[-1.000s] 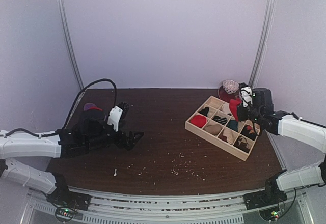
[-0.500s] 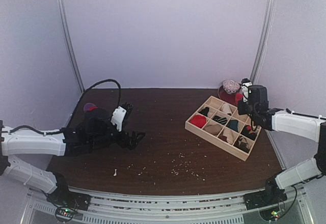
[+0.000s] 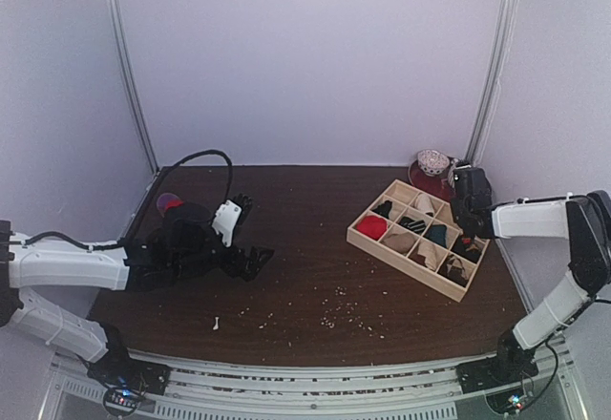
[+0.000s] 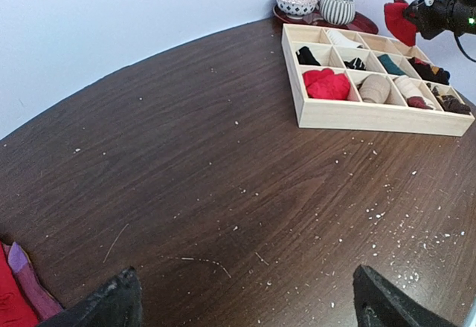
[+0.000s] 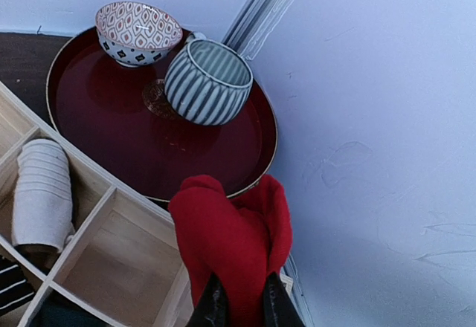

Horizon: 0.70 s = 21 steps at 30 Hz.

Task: Roll the socks
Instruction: Place a pair of socks in the storage box.

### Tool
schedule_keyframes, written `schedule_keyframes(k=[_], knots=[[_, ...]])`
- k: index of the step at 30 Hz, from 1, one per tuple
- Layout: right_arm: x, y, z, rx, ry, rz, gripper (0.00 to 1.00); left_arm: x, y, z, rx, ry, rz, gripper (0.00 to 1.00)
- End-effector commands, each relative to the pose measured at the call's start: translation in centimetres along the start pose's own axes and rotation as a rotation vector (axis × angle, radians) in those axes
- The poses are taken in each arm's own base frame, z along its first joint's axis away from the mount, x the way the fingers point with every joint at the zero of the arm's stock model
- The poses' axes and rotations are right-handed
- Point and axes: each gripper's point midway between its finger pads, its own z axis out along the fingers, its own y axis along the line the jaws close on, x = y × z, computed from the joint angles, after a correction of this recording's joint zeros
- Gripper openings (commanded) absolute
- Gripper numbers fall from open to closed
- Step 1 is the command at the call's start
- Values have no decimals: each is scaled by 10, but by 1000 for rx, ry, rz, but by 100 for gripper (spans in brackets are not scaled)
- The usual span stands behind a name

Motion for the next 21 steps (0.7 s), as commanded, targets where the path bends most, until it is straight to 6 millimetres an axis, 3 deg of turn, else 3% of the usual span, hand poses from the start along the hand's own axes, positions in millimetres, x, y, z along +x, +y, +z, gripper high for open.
schedule_keyframes(k=[1,7,21], knots=[[-5,-7,12,84,-2,14,0,-19,3,1,-11,-56,12,98],[9,6,29,96,35,-24,0,-16,4,0,-13,-53,14,98],[23,50,47,-72,107,-12,0,-11,7,-6,-22,-54,14,98]])
